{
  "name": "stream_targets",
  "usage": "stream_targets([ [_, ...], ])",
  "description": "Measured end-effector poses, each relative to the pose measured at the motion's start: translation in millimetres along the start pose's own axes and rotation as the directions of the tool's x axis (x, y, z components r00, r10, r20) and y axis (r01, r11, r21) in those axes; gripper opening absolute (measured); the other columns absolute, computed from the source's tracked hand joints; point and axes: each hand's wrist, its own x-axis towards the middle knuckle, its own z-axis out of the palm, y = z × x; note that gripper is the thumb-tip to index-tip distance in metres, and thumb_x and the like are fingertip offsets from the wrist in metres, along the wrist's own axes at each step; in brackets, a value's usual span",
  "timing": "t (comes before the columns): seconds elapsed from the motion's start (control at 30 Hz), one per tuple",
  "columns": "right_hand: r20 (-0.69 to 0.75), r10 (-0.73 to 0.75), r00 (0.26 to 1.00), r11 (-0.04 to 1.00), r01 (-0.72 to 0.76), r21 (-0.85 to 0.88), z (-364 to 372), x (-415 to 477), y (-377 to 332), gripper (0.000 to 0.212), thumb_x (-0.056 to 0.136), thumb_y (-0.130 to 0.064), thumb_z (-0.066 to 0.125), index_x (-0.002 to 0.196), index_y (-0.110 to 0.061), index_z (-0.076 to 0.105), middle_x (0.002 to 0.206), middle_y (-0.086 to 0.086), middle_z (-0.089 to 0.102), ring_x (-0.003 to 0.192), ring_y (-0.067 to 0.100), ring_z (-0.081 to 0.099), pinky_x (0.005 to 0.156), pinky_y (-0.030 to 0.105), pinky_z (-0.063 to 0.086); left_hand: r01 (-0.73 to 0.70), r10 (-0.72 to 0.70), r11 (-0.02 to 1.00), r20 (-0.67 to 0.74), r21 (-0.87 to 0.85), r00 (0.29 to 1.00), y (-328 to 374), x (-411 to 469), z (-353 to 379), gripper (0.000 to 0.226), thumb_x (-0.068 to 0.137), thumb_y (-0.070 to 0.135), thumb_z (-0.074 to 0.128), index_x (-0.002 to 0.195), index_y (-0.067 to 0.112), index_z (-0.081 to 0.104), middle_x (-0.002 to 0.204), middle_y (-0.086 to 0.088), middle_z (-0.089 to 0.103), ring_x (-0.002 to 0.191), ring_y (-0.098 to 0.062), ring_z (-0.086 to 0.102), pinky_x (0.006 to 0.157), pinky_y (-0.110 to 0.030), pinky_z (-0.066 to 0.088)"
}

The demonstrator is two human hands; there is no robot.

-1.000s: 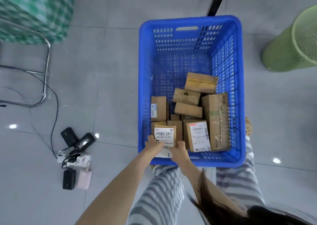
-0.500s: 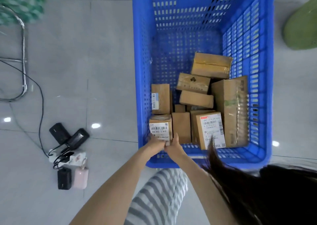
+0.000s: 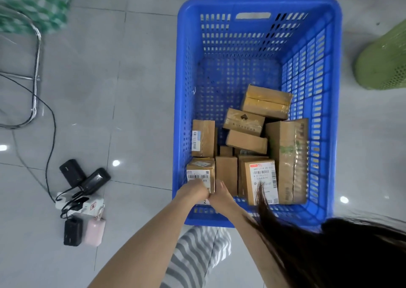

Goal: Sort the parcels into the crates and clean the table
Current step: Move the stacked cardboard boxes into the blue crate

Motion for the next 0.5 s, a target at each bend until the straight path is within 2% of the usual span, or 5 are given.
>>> stream_targets([
  [0.07,-0.032,-0.033,0.999,0.999,0.034,0.001,-12,-10,-7,0.062,0.095,-0.011,0.045,0.15,-0.011,0.016,0.157,0.009,0.019,0.145,0.023,0.019,0.11,0.029,0.026,-0.017,0.002,0.988,-0.101,-0.156,0.995,7,-8,-10,0.023,0.095,0.02,0.041,0.109,0.009,0.055,0.1,-0.008,0.057,0.091,-0.021,0.057,0.071,-0.028,0.041],
  [0.2,-0.032,-0.067,0.997,0.997,0.066,-0.031,-51,-37,-31,0.068,0.091,-0.014,0.047,0.151,-0.014,0.015,0.157,0.006,0.019,0.14,0.026,0.028,0.111,0.039,0.033,-0.225,0.145,0.929,-0.269,-0.295,0.952,20,-34,-43,0.05,0.095,0.017,0.039,0.145,0.013,0.031,0.147,-0.011,0.036,0.125,-0.029,0.047,0.093,-0.039,0.046],
  [0.3,-0.085,-0.121,0.989,0.992,0.116,-0.055,-84,-58,-48,0.073,0.089,-0.016,0.048,0.152,-0.016,0.012,0.156,0.007,0.022,0.138,0.028,0.032,0.11,0.043,0.035,-0.232,0.149,0.947,-0.336,-0.222,0.93,29,-60,-65,0.059,0.095,0.021,0.037,0.15,0.017,0.016,0.157,-0.013,0.014,0.141,-0.032,0.023,0.108,-0.051,0.033],
  [0.37,-0.168,-0.201,0.965,0.977,0.186,-0.101,-103,-75,-61,0.077,0.086,-0.017,0.047,0.153,-0.021,0.008,0.158,0.005,0.017,0.144,0.029,0.019,0.116,0.044,0.025,-0.188,0.135,0.977,-0.393,-0.098,0.909,34,-84,-77,0.062,0.099,0.027,0.032,0.152,0.02,0.0,0.159,-0.011,-0.005,0.146,-0.029,-0.001,0.117,-0.051,0.012],
  [0.5,-0.366,-0.405,0.838,0.854,0.204,-0.478,-135,-123,-87,0.075,0.096,-0.018,0.041,0.151,-0.025,-0.009,0.16,0.001,-0.011,0.147,0.023,-0.012,0.118,0.039,-0.003,-0.167,0.178,0.983,-0.565,0.071,0.806,41,-141,-100,0.064,0.101,0.042,0.025,0.149,0.028,-0.015,0.155,-0.007,-0.026,0.143,-0.025,-0.023,0.113,-0.05,-0.01],
])
